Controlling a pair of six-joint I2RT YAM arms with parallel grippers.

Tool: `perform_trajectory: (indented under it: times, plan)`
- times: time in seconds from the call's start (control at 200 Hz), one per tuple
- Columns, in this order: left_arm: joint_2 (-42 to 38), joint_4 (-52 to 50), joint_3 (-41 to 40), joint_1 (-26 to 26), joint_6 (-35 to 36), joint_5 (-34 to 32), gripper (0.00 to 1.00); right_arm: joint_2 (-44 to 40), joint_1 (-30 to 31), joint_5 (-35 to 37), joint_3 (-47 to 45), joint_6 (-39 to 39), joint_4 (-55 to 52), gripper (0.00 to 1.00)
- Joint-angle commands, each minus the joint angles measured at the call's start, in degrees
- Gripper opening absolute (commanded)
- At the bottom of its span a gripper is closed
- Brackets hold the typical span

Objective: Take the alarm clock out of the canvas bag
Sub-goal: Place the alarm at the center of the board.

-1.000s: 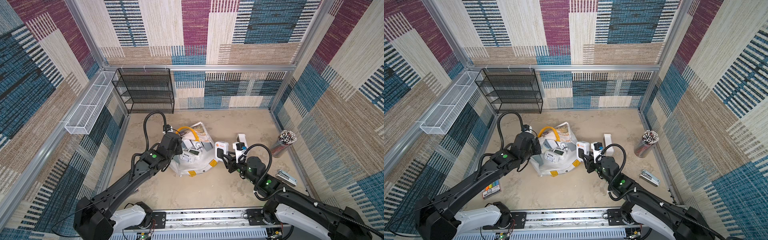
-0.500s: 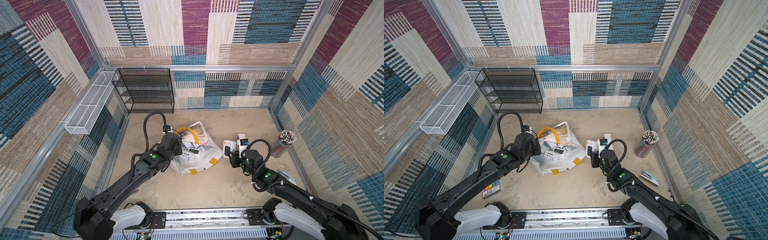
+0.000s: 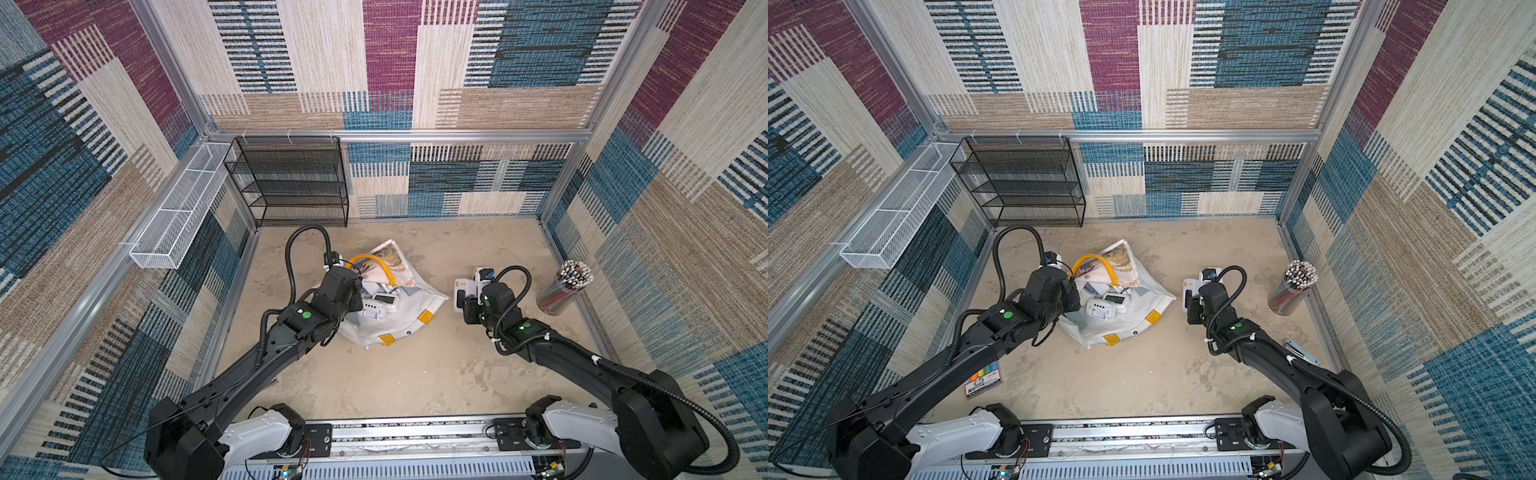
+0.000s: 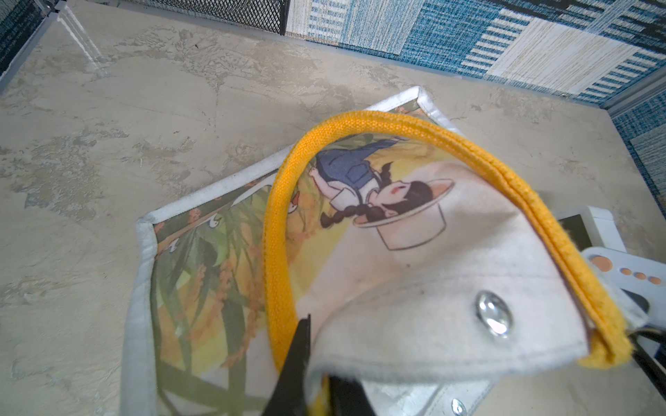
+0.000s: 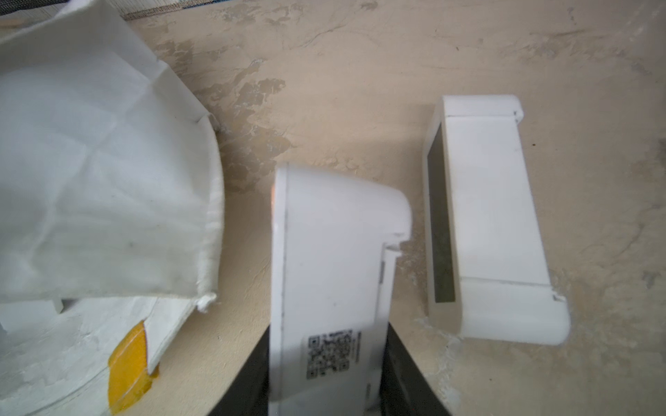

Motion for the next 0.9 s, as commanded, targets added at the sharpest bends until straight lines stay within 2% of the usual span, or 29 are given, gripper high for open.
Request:
perform_trajectory:
  times: [0.0, 0.396, 0.596, 0.711, 0.796, 0.891]
  plan:
    - [-0.2, -2.1, -0.1, 0.2, -0.5, -2.6, 0.00, 2.8, -1.1, 0.2, 2.1, -1.0, -0.5, 0.36]
    - [-1.8, -3.3, -0.9, 0.2, -0.2, -3.5, 0.00, 13.4, -4.1, -0.3, 8.3, -3.1, -3.2, 0.39]
    - [-2.5, -3.7, -1.0, 0.2, -0.1, -4.0, 0.00, 14.8, -4.2, -0.2, 8.9, -2.8, -3.3, 0.52]
    - [-2.8, -3.9, -1.3, 0.2, -0.1, -4.1, 0.00, 14.9, -4.2, -0.3, 9.1, -2.8, -3.2, 0.55]
    - [-2.9, -3.9, -1.5, 0.2, -0.2, -4.1, 0.00, 15.1, -4.1, -0.6, 9.2, -2.9, -3.1, 0.60]
    - [-2.9, -3.9, -1.6, 0.2, -0.4, -4.1, 0.00, 14.7, -4.2, -0.6, 9.2, -2.8, -3.1, 0.61]
